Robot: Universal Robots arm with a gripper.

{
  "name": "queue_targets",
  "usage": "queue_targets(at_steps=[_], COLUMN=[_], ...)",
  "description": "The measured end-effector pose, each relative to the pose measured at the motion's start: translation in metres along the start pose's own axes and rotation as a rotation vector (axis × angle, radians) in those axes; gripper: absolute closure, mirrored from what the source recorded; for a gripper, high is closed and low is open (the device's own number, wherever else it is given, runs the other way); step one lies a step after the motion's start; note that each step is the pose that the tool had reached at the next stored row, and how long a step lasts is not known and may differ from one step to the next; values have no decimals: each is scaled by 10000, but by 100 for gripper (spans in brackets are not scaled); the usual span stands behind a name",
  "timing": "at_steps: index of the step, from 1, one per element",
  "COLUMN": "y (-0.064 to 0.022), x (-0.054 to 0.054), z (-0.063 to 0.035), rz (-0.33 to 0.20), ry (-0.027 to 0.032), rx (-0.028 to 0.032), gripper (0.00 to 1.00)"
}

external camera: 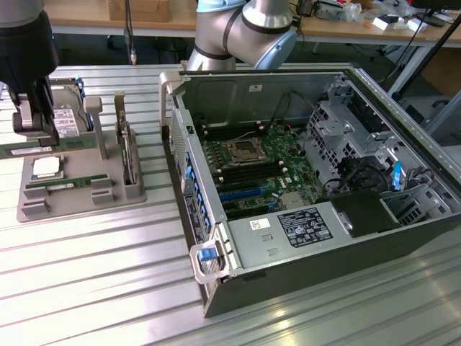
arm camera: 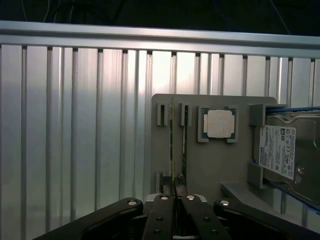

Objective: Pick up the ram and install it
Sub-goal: 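Pick up the ram and move it above insertion slot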

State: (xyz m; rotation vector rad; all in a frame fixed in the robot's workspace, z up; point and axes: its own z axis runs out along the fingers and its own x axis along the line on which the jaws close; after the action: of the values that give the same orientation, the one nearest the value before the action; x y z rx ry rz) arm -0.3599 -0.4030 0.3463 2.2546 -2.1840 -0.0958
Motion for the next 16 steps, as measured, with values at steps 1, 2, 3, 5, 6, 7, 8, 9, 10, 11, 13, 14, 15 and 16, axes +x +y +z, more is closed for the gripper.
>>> queue_targets(at_steps=[1, 2, 3, 5, 6, 7, 8, 9, 10, 11, 13, 14, 15, 16], y=[0, 1, 1, 2, 3, 3, 3, 4, 5, 5, 6, 6, 6, 7], x=[0, -1, -1, -2, -3, -3, -3, -4, -5, -5, -6, -6, -6, -7], z=[-11, -21, -29, -50, -62, -68, -80, -100, -107, -113, -131, -138, -145, -152], rz=[-1, -1, -1, -2, -2, -1, -2, -2, -2, -3, -3, -4, -4, -4], ry=[-5, -10, -14, -23, -28, -31, -37, -47, -52, -56, -68, -73, -78, -84], rx=[-1, -1, 0, 0, 0, 0, 0, 0, 0, 1, 1, 2, 1, 2], gripper=[88, 88, 88, 88, 88, 88, 88, 88, 88, 88, 88, 88, 88, 88])
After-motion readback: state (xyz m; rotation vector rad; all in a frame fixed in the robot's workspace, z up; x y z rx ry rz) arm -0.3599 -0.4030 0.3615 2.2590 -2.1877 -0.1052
